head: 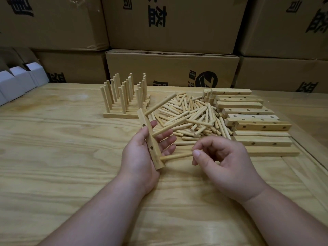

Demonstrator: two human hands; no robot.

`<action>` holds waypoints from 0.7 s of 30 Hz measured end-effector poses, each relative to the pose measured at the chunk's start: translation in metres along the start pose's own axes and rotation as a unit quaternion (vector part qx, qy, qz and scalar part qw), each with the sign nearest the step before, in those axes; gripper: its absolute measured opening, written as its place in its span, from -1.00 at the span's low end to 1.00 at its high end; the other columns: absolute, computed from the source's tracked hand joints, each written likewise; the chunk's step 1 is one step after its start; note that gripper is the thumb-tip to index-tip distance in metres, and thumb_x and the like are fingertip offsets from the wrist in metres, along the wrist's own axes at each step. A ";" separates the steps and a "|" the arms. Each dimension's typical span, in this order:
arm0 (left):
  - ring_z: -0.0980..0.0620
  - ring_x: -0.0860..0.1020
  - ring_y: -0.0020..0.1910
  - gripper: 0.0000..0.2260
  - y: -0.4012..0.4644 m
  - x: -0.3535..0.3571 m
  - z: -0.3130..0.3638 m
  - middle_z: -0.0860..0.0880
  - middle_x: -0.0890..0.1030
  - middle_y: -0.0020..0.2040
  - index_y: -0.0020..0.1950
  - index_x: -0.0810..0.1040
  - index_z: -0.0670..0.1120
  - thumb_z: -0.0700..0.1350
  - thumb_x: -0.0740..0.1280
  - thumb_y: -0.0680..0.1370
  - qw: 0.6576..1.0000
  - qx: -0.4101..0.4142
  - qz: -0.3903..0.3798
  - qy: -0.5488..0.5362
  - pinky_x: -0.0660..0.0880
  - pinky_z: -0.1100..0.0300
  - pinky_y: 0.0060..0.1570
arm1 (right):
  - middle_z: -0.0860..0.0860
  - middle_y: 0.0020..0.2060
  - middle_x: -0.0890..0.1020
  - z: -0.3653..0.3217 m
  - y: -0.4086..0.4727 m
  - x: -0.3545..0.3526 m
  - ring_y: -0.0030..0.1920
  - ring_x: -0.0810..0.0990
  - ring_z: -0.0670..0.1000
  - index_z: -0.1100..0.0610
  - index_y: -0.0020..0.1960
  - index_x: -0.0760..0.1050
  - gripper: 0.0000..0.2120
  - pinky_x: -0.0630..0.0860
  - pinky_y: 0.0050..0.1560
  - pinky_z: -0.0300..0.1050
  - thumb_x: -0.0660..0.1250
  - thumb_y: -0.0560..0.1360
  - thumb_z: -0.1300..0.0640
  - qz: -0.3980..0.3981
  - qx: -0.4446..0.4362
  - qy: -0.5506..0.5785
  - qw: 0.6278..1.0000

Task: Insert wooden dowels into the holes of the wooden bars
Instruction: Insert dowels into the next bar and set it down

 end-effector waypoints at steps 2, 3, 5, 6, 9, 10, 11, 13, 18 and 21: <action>-0.15 0.72 -0.15 -0.72 0.000 0.000 0.000 -0.19 0.73 -0.11 0.29 0.52 -0.07 -0.01 0.12 0.70 1.000 0.006 -0.005 0.004 0.66 0.01 -0.13 | 0.00 -0.33 0.68 0.003 0.001 0.000 -0.33 0.60 0.02 0.07 -0.12 0.65 -0.91 0.55 -0.33 -0.17 0.45 0.49 0.25 -0.001 0.008 -0.008 1.000; -0.15 0.72 -0.15 -0.71 0.000 0.000 0.000 -0.20 0.73 -0.10 0.29 0.52 -0.07 0.00 0.11 0.70 1.000 0.009 -0.007 0.006 0.67 0.02 -0.15 | -0.02 -0.32 0.69 0.004 0.001 -0.001 -0.33 0.61 0.02 0.06 -0.10 0.66 -0.89 0.54 -0.33 -0.21 0.45 0.50 0.26 0.001 0.012 -0.010 1.000; -0.14 0.72 -0.15 -0.71 0.000 0.000 0.001 -0.20 0.73 -0.10 0.29 0.52 -0.07 0.00 0.10 0.70 1.000 0.016 -0.008 0.012 0.68 0.03 -0.18 | -0.04 -0.31 0.70 0.004 0.002 -0.001 -0.35 0.60 -0.01 0.03 -0.08 0.66 -0.91 0.52 -0.33 -0.25 0.44 0.52 0.20 0.001 0.015 -0.016 1.000; -0.14 0.72 -0.15 -0.71 0.000 0.000 0.001 -0.21 0.73 -0.10 0.29 0.52 -0.07 0.00 0.10 0.70 1.000 0.021 -0.008 0.016 0.68 0.04 -0.18 | -0.05 -0.31 0.70 0.003 0.003 -0.001 -0.35 0.60 -0.03 0.01 -0.08 0.66 -0.94 0.51 -0.33 -0.28 0.44 0.52 0.15 0.000 0.015 -0.021 1.000; -0.15 0.72 -0.15 -0.71 0.000 -0.001 0.002 -0.23 0.72 -0.09 0.29 0.53 -0.06 0.00 0.10 0.71 0.999 0.043 -0.006 0.033 0.68 0.00 -0.16 | -0.08 -0.33 0.69 0.000 0.003 -0.001 -0.35 0.62 -0.08 -0.04 -0.11 0.67 -0.91 0.49 -0.32 -0.34 0.42 0.52 -0.02 0.001 0.019 -0.039 0.999; -0.15 0.72 -0.14 -0.71 0.000 -0.001 0.002 -0.23 0.72 -0.09 0.28 0.53 -0.06 0.00 0.09 0.72 0.998 0.051 -0.006 0.040 0.68 -0.01 -0.14 | -0.09 -0.34 0.69 -0.002 0.003 -0.001 -0.34 0.63 -0.08 -0.04 -0.13 0.67 -0.88 0.50 -0.32 -0.34 0.40 0.49 -0.05 0.000 0.019 -0.047 0.999; -0.16 0.72 -0.14 -0.71 0.000 -0.001 0.002 -0.23 0.72 -0.09 0.28 0.54 -0.06 0.00 0.09 0.72 0.997 0.057 -0.005 0.045 0.68 -0.01 -0.14 | -0.09 -0.35 0.69 -0.003 0.003 0.000 -0.34 0.64 -0.08 -0.05 -0.14 0.67 -0.87 0.50 -0.32 -0.33 0.39 0.47 -0.07 -0.001 0.019 -0.054 0.998; -0.15 0.72 -0.14 -0.70 0.000 -0.002 0.002 -0.22 0.73 -0.09 0.27 0.54 -0.05 0.00 0.09 0.72 0.997 0.062 -0.003 0.047 0.68 0.00 -0.17 | -0.10 -0.36 0.68 -0.005 0.003 0.001 -0.35 0.64 -0.08 -0.04 -0.15 0.67 -0.85 0.50 -0.33 -0.33 0.38 0.46 -0.09 -0.004 0.019 -0.064 0.998; -0.15 0.72 -0.15 -0.71 0.001 -0.004 0.002 -0.22 0.72 -0.10 0.25 0.56 -0.05 0.00 0.11 0.72 0.996 0.069 -0.003 0.050 0.69 -0.01 -0.15 | -0.11 -0.41 0.63 -0.010 0.003 0.000 -0.38 0.59 -0.08 -0.03 -0.16 0.66 -0.82 0.42 -0.38 -0.37 0.37 0.49 -0.10 -0.003 0.003 -0.109 0.994; -0.15 0.72 -0.15 -0.72 0.001 -0.004 0.002 -0.23 0.72 -0.09 0.24 0.56 -0.05 0.00 0.10 0.72 0.996 0.072 -0.004 0.055 0.68 -0.03 -0.12 | -0.11 -0.41 0.60 -0.012 0.004 -0.001 -0.33 0.58 -0.06 -0.01 -0.14 0.67 -0.83 0.41 -0.37 -0.35 0.38 0.54 -0.05 0.005 -0.019 -0.160 0.987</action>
Point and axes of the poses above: each hand's wrist, its own y-axis towards the middle knuckle, its own x-axis out of the palm, z = x × y, the point moved 8 cm from there along y, towards the middle knuckle
